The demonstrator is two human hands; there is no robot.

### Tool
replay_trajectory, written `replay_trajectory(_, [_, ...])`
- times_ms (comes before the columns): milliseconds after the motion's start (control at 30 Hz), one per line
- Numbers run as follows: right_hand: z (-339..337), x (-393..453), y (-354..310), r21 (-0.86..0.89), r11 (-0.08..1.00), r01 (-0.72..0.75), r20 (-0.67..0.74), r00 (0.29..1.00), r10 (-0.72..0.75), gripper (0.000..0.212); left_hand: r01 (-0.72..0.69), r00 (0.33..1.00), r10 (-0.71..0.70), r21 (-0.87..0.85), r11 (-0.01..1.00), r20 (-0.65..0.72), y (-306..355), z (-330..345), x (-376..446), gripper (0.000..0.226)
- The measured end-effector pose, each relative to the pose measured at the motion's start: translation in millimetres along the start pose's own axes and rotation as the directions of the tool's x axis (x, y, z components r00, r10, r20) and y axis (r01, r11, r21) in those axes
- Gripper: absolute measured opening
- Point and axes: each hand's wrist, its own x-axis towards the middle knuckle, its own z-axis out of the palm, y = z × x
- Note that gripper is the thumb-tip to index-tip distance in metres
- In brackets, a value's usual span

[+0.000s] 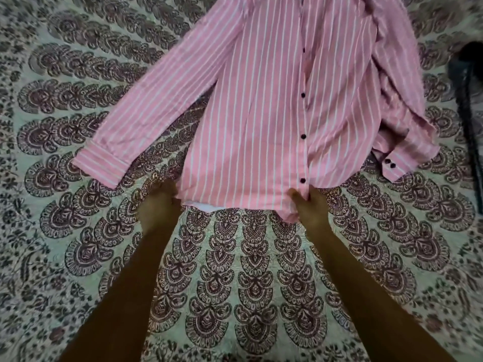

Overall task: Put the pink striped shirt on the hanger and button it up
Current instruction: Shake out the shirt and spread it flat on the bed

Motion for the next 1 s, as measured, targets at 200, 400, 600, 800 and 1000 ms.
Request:
replay_trajectory(200, [4,-1,7,-0.052,0.999,-0.018,-0.105,0.994,0.012,0.014,-0.280,0.960,0.278,0.042,0.959,0.043,-24,-3,-5,0.014])
replay_trajectory(400, [12,3,25,-0.385,0.915,-0.118,-0.234,0.972,0.026,0.026,-0.106,0.972,0.118,-0.068,0.992,0.205,-8,-14,11,0.018])
replay_trajectory(600, [19,12,-5,-0.454,0.887,0.082,-0.400,0.871,-0.285,0.030,-0.039,0.975,0.069,-0.144,0.989,0.211,20,-27,52,0.026])
replay_trajectory(800, [32,63,-67,-0.489,0.854,0.178,-0.489,0.754,-0.438,0.043,-0.113,0.984,0.137,-0.195,0.974,0.117,71,-27,123,0.028])
replay_trajectory(1000, [47,156,-130,-0.401,0.839,0.367,-0.325,0.800,-0.505,0.039,-0.167,0.986,0.166,-0.301,0.939,-0.028,130,-31,212,0.022])
